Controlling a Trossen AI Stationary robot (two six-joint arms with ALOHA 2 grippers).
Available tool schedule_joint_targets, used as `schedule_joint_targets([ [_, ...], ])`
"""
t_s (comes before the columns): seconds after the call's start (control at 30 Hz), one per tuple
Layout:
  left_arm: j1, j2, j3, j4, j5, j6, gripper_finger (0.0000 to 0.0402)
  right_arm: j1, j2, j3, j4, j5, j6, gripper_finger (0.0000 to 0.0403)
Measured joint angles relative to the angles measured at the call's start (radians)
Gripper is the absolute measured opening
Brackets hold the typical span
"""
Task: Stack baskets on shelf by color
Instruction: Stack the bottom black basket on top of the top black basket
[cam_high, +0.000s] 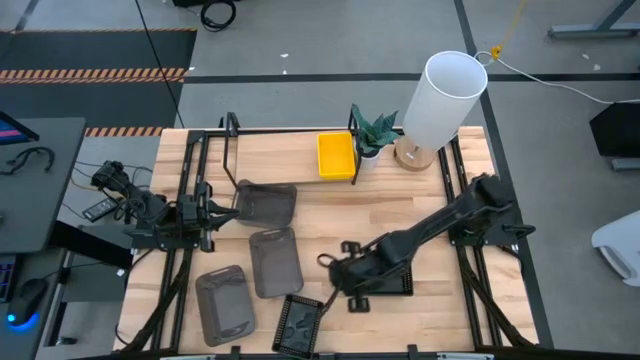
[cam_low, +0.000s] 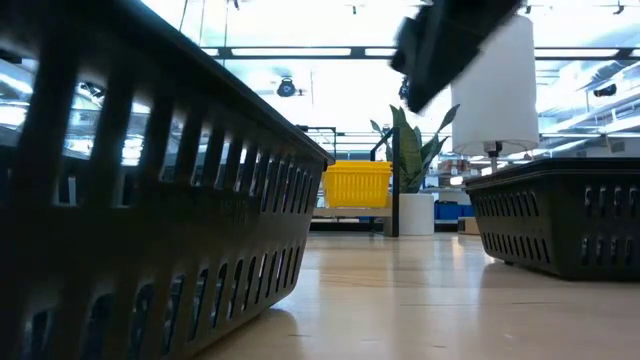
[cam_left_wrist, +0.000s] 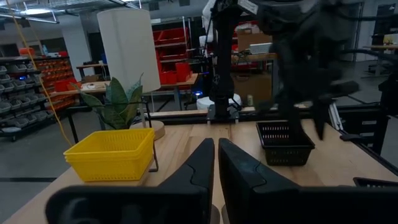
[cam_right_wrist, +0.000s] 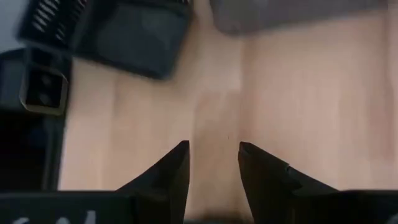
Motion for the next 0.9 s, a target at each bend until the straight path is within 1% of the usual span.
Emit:
schedule_joint_targets([
  [0.2, 0.000, 0.000, 0.000, 0.000, 0.000, 0.000, 0.0038, 0.000, 0.139, 0.193, 0.018, 0.001, -0.044, 0.0148],
  [0.33, 0.000, 0.000, 0.000, 0.000, 0.000, 0.000, 0.0036, 0.000, 0.222, 0.270, 0.046, 0.005, -0.043, 0.0160],
  [0.47, 0.000, 0.000, 0.000, 0.000, 0.000, 0.000, 0.0030, 0.000, 0.287, 0.294, 0.076, 0.006, -0.013, 0.0179],
  [0.57, 0.000, 0.000, 0.000, 0.000, 0.000, 0.000, 0.0028, -0.004, 0.314, 0.294, 0.078, 0.006, 0.003, 0.0193],
  [0.77, 0.000, 0.000, 0.000, 0.000, 0.000, 0.000, 0.0037, -0.003, 0.317, 0.295, 0.117, 0.016, 0.011, 0.0218],
  [0.9, 0.000, 0.000, 0.000, 0.000, 0.000, 0.000, 0.0039, 0.006, 0.323, 0.295, 0.144, 0.041, 0.008, 0.0224],
])
